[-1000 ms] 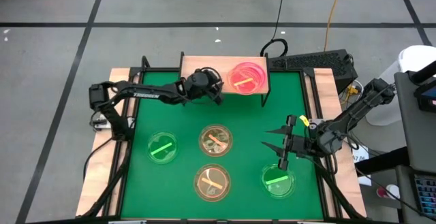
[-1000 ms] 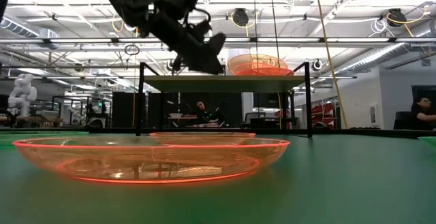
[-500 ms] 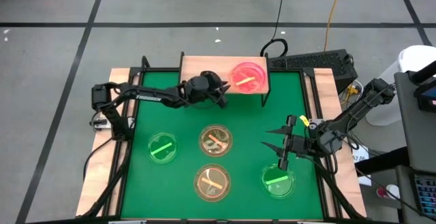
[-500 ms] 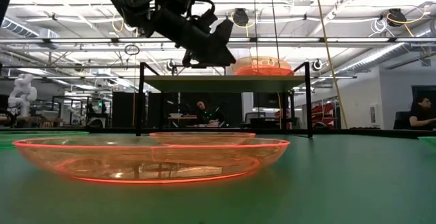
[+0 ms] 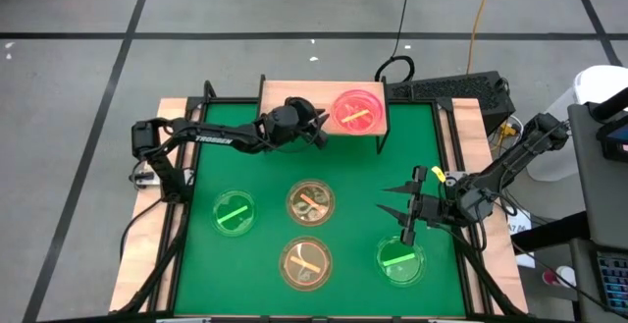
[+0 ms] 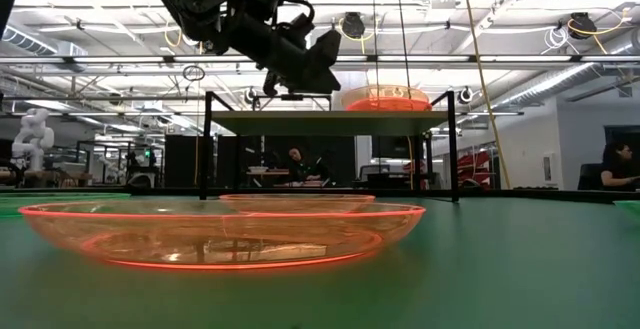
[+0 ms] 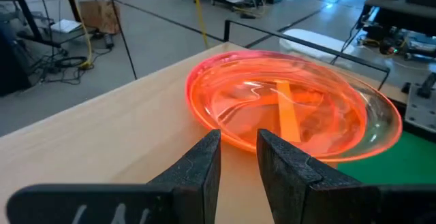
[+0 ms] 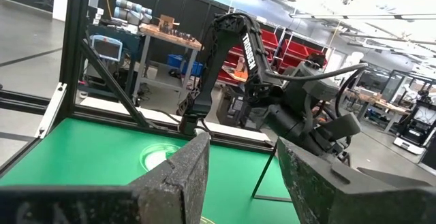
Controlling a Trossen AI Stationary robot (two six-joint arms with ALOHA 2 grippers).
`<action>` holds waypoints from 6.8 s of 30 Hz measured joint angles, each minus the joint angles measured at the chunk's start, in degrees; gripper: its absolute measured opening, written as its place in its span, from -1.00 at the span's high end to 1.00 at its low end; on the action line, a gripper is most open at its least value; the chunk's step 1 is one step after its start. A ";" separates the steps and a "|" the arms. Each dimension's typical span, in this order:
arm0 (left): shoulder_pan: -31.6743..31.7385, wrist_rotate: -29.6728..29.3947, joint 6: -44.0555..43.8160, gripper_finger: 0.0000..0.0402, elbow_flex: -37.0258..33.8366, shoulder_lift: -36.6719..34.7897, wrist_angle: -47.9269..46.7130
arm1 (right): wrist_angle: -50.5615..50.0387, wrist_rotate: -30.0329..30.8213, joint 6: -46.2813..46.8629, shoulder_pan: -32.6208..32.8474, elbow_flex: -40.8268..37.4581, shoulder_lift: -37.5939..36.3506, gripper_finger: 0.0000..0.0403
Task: Place and stack plates onto a shelf
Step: Stack the top orange plate on top of the pink plate on the shelf, then put the top orange plate on the shelf
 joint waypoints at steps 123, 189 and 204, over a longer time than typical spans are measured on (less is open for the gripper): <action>-34.40 -15.45 8.66 0.49 -26.47 -33.77 13.46 | 4.43 -28.41 7.50 -22.01 6.39 52.52 0.98; -34.37 -15.47 6.92 0.49 -26.43 -33.77 13.49 | 3.52 -11.91 -2.78 -20.83 5.31 36.19 1.00; -33.33 -15.52 5.46 0.49 -26.43 -33.77 13.75 | -1.11 -20.48 -12.36 -37.60 20.94 31.08 1.00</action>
